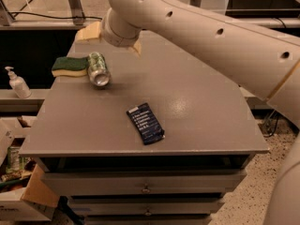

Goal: Move green can near sponge

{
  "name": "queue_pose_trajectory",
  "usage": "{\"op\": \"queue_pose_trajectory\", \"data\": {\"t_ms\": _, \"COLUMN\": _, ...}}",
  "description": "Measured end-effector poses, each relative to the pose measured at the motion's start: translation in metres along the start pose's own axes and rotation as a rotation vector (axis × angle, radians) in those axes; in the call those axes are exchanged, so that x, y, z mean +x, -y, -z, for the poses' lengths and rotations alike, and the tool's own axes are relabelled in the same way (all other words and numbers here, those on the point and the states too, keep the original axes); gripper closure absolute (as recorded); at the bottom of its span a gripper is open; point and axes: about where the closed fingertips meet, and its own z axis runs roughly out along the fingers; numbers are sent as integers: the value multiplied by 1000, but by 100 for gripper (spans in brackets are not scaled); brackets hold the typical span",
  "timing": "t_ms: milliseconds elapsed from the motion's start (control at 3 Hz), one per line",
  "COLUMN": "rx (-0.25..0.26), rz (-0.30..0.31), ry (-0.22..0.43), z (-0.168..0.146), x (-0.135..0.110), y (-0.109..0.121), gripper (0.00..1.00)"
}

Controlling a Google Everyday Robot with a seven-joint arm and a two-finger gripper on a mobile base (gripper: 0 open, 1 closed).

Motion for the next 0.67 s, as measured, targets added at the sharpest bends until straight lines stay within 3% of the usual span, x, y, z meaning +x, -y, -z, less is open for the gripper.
{"op": "queue_pose_trajectory", "data": {"t_ms": 667, "rx": 22, "rz": -195, "ry": -123, "z": 34, "x": 60, "y": -51, "gripper": 0}}
